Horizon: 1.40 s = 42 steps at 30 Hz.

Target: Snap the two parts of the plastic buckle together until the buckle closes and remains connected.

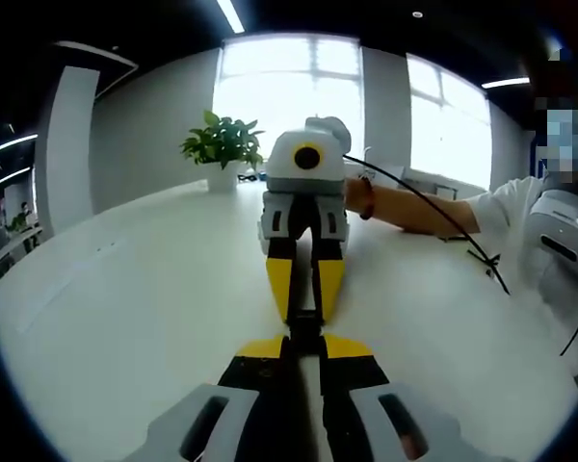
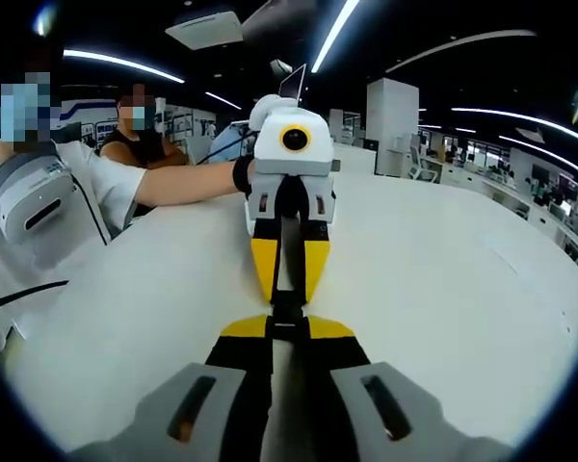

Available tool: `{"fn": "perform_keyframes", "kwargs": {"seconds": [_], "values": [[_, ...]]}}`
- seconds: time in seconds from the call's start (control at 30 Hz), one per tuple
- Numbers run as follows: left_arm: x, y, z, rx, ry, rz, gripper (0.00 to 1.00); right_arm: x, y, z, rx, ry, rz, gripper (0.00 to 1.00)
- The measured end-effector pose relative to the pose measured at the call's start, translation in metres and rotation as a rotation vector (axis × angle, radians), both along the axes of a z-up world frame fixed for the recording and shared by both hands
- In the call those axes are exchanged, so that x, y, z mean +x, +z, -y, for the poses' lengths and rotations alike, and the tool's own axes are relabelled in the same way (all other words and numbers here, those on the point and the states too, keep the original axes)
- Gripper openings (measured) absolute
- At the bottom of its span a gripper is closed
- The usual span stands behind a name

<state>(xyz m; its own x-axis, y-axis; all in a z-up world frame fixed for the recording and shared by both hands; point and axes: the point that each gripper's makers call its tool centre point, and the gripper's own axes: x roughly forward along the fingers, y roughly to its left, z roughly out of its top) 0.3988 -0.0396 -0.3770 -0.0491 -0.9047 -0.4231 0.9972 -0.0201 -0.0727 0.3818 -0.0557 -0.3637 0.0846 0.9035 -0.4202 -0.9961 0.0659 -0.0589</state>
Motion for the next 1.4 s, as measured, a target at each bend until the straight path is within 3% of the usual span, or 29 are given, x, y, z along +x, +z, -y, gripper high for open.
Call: {"fn": "perform_keyframes", "kwargs": {"seconds": [0.77, 0.9, 1.07, 1.2, 1.3, 1.4], "values": [[-0.003, 0.000, 0.000, -0.046, -0.003, 0.008, 0.12, 0.011, -0.006, -0.006, 0.028, 0.017, 0.002, 0.10], [-0.010, 0.001, 0.002, -0.057, -0.028, -0.019, 0.22, 0.013, -0.007, -0.006, 0.029, 0.016, 0.002, 0.10], [-0.008, 0.001, 0.001, -0.053, -0.017, -0.019, 0.26, 0.014, -0.007, -0.006, 0.034, 0.014, 0.001, 0.10], [-0.003, 0.001, 0.000, -0.052, 0.016, -0.018, 0.43, 0.013, -0.007, -0.007, 0.034, 0.020, -0.001, 0.10], [-0.001, 0.001, -0.001, -0.055, 0.030, -0.018, 0.47, 0.013, -0.007, -0.007, 0.035, 0.020, 0.000, 0.10], [-0.002, 0.001, 0.001, -0.059, 0.033, -0.018, 0.58, 0.013, -0.007, -0.008, 0.035, 0.021, 0.001, 0.10]]}}
